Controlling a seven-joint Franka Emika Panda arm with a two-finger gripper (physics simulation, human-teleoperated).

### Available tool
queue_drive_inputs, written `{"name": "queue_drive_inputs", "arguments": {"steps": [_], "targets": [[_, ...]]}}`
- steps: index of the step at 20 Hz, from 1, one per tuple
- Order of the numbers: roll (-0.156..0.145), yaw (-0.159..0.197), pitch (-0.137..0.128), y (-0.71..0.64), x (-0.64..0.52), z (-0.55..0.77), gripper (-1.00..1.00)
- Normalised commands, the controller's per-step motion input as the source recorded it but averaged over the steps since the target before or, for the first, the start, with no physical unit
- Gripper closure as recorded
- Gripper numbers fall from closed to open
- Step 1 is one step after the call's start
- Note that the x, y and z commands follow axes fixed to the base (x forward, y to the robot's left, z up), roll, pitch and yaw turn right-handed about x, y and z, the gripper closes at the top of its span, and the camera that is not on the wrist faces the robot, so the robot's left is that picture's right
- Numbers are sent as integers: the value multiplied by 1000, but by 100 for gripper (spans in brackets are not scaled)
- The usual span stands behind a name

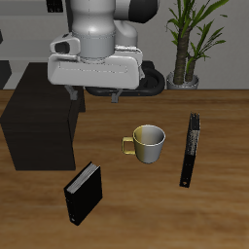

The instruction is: Place the right black book in the top region of the shelf

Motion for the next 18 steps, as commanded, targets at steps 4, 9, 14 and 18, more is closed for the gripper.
{"name": "queue_drive_inputs", "arguments": {"steps": [4, 9, 14, 18], "targets": [[4, -31, -21, -77, 236, -226, -100], [9, -66, 4, -87, 197, -295, -100], [22, -56, 11, -129, 106, -310, -100], [-2, -21, -22, -106, 46, -171, -100]]}}
